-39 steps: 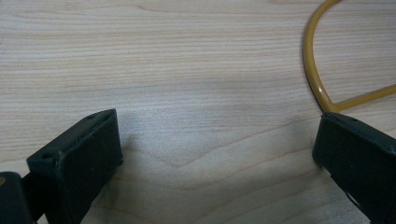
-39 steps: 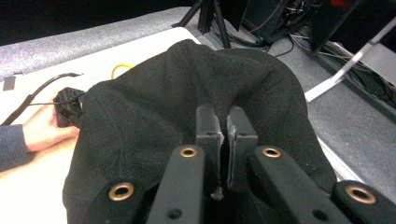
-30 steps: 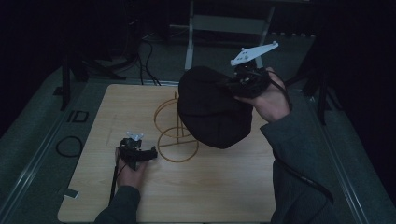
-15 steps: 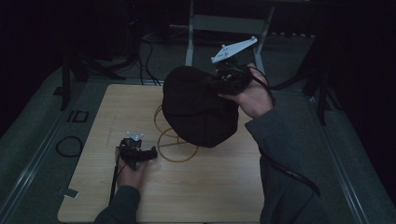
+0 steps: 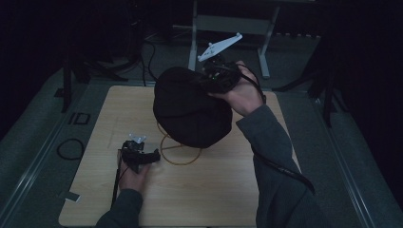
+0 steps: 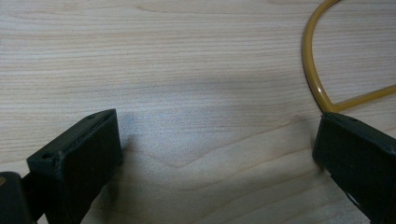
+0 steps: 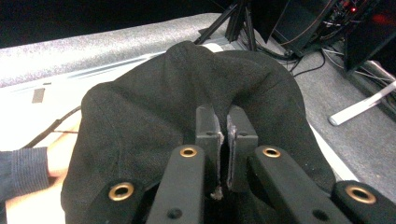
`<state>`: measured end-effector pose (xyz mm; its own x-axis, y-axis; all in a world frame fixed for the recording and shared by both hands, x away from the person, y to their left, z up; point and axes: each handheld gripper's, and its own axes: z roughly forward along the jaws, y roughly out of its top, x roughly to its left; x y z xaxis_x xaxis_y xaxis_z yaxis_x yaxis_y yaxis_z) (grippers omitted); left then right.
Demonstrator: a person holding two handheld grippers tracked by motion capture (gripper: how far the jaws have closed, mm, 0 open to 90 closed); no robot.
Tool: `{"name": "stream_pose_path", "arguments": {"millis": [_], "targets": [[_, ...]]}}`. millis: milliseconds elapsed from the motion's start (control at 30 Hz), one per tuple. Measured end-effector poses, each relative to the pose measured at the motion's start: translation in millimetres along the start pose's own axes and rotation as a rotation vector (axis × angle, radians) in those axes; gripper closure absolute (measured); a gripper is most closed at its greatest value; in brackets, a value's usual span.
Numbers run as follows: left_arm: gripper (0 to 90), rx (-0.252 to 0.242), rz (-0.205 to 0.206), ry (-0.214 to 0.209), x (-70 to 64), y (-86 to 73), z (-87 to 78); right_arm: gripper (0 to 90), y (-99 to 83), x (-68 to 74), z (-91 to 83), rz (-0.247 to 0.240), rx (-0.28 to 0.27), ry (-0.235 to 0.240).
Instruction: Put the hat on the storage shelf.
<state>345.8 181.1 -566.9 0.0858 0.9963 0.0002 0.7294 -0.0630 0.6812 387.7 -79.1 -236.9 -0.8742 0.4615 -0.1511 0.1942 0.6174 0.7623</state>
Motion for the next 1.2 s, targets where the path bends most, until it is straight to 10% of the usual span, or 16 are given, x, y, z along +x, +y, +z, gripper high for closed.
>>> {"name": "stream_pose_path", "arguments": {"millis": [1200], "targets": [[0.7, 0.005, 0.007, -0.001, 0.3, -0.1, -0.5, 85.2, -11.2, 3.9, 62.5, 0.053, 0.083, 0.017]]}}
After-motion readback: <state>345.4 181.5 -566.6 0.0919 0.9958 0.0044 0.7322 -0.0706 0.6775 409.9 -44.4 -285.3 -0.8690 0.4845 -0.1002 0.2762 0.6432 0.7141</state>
